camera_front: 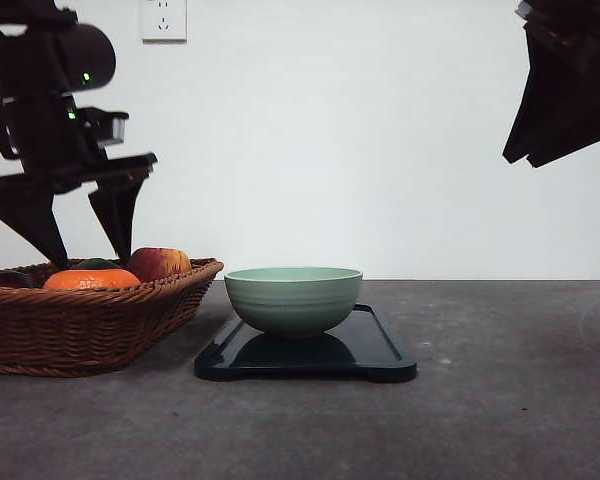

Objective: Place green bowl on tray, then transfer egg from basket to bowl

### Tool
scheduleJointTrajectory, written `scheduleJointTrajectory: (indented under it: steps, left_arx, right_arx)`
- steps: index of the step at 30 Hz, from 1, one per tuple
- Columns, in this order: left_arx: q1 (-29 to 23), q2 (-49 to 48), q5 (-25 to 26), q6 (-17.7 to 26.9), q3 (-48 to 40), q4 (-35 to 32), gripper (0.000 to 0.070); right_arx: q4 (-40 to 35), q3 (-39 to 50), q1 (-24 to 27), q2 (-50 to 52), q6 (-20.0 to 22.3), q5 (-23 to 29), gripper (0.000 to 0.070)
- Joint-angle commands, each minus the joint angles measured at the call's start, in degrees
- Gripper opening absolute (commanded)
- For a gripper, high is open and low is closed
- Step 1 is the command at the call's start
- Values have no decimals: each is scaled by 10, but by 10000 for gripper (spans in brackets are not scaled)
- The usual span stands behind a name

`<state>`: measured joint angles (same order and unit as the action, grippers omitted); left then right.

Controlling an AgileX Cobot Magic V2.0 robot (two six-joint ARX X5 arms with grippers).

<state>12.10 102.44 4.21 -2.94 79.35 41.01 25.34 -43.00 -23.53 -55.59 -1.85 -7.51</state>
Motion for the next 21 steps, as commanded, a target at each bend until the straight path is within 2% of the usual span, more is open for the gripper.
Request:
scheduleJointTrajectory:
  steps: [1,21]
  left_arx:
    - [3,19,-3,5,10,-9,466]
    - [3,67,-4,2,10,-34,466]
  right_arx:
    - [-5,-2,-2,-5,-9,0,171]
    - [-8,-2,-2,-5,-10,1,171]
